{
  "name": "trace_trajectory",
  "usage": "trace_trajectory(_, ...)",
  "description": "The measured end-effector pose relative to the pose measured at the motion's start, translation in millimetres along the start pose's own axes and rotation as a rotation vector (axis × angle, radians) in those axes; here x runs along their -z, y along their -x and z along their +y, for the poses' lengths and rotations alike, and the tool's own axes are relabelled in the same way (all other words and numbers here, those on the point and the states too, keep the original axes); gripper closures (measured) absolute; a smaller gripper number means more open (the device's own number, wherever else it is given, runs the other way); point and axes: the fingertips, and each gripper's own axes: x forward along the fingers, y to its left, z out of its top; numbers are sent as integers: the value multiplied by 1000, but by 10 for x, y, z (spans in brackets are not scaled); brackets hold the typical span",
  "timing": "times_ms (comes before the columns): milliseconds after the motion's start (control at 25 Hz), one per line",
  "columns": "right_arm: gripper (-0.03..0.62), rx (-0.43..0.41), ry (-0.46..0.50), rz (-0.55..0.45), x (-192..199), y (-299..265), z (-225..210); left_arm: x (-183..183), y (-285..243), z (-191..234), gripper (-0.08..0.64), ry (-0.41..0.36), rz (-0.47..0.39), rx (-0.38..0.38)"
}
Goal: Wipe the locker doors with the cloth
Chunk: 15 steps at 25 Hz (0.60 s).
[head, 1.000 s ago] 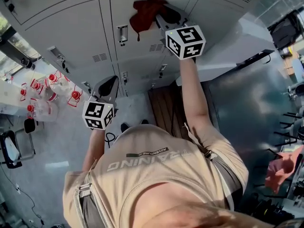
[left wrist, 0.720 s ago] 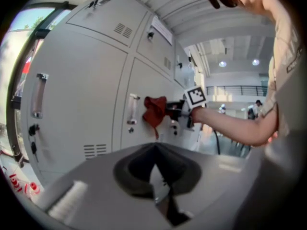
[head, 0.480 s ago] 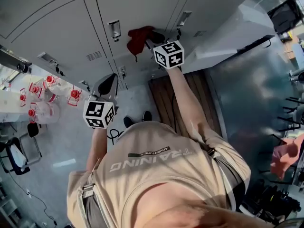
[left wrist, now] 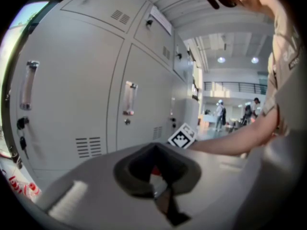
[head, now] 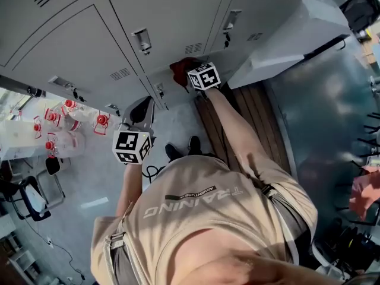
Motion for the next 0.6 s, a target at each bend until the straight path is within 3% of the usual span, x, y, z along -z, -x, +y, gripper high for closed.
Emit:
trace_trajectory(120, 528, -1, -1, -6, 50, 82, -54, 1, -23, -29, 555, 6, -2, -3)
trace_trajectory(280, 528, -18, 48, -137, -276, 504, 138, -32, -6, -21, 554, -23, 1, 9)
trace_trajectory(600, 528, 44, 226, -429, -1678, 2096, 98, -234, -229, -165, 555, -51, -43, 85)
